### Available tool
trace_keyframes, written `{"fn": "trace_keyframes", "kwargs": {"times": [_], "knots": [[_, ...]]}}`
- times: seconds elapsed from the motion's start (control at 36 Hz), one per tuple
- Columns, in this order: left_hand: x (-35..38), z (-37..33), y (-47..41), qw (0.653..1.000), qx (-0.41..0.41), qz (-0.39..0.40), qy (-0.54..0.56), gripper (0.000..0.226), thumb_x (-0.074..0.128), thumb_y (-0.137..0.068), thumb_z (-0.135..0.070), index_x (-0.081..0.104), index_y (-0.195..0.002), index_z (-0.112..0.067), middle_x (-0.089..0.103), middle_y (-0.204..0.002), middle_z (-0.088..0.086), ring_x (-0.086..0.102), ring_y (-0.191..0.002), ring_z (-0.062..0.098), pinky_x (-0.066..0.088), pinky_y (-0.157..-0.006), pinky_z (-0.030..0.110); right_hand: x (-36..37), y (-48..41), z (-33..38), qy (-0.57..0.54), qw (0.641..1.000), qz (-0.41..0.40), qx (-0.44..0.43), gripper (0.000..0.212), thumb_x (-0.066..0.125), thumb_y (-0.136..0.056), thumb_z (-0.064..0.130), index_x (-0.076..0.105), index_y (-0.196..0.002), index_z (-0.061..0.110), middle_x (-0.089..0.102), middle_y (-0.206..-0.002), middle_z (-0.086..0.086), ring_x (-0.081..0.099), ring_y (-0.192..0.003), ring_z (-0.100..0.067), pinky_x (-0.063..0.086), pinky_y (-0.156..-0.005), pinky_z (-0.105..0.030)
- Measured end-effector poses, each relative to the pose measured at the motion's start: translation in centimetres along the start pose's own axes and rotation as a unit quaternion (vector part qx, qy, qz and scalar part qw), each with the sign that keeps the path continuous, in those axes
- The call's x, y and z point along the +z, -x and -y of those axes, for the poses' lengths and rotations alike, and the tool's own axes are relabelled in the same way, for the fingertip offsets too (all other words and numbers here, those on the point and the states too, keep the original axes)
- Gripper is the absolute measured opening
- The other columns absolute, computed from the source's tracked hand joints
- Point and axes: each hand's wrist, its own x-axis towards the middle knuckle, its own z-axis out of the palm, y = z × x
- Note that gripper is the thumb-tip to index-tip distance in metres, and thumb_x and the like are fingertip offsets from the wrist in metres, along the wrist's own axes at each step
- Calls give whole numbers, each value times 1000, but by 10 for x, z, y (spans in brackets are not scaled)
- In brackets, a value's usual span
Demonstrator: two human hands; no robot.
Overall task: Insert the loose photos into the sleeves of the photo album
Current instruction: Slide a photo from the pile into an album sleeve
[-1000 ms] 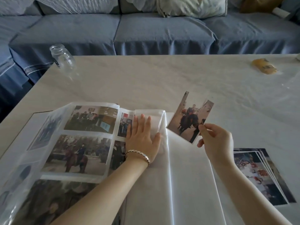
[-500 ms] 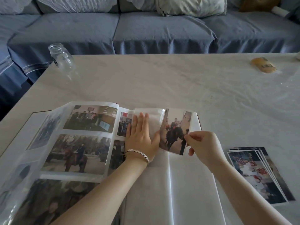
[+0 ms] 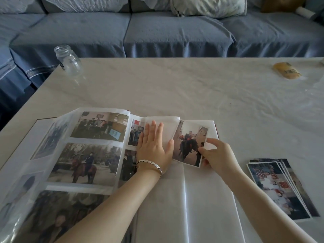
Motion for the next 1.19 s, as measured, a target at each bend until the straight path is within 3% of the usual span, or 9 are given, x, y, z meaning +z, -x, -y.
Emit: {"fn": "trace_keyframes", "kwargs": {"times": [0.11, 0.25, 0.36, 0.5, 0.67, 0.94, 1.19], "knots": [[-1, 0, 0, 1000, 0, 11, 0, 74, 13, -81, -51, 7, -151, -26, -4, -159, -3, -10, -145, 12, -13, -112, 24, 3, -5, 1, 13, 999, 22, -19, 39, 59, -90, 15, 53, -129, 20, 65, -73, -1, 56, -57, -15, 39, -50, -23], [-4, 0, 2, 1000, 0, 17, 0, 74, 13, -82, -53, 9, -151, -25, -6, -159, -2, -10, -145, 13, -12, -112, 26, 14, -10, 10, 11, 997, 59, -46, 27, 56, -92, 15, 55, -115, 29, 64, -65, -1, 54, -53, -18, 44, -58, -26], [-9, -2, 3, 999, -15, 3, 47, 63, 38, -96, -42, 15, -150, -19, -3, -159, 3, -6, -146, 16, -4, -114, 27, 31, -9, 13, 35, 996, 44, -67, 17, 56, -93, 18, 63, -108, 20, 62, -67, 3, 52, -53, -10, 36, -49, -21], [-22, -5, 6, 987, -71, -26, 142, 67, 60, -88, -28, 26, -144, -12, 5, -156, 15, 4, -144, 25, 10, -111, 27, 37, -5, 13, -20, 998, 34, -39, 15, 57, -92, 17, 68, -98, 9, 57, -60, 4, 43, -40, -2, 33, -46, -20], [-52, -3, 19, 969, -167, 26, 179, 78, 68, -83, -26, 23, -144, -11, 25, -146, 12, 32, -132, 23, 26, -98, 23, 25, 3, 13, -117, 992, 46, 8, 9, 57, -93, 13, 65, -94, 11, 47, -34, 12, 35, -28, 0, 28, -33, -11], [-66, 8, 22, 937, -241, 86, 239, 87, 76, -77, -21, 25, -146, -10, 42, -142, 8, 42, -129, 23, 35, -105, 32, 27, 5, 15, -118, 992, 48, -2, 9, 57, -93, 14, 64, -91, 19, 51, -42, 10, 36, -30, 0, 31, -36, -10], [-68, 3, 22, 949, -221, 102, 198, 75, 70, -82, -18, 31, -144, -6, 39, -145, 9, 39, -131, 24, 35, -101, 28, 30, 6, 15, -94, 994, 51, -27, 20, 51, -94, 10, 67, -86, 18, 57, -64, -2, 44, -34, 1, 33, -40, -11]]}}
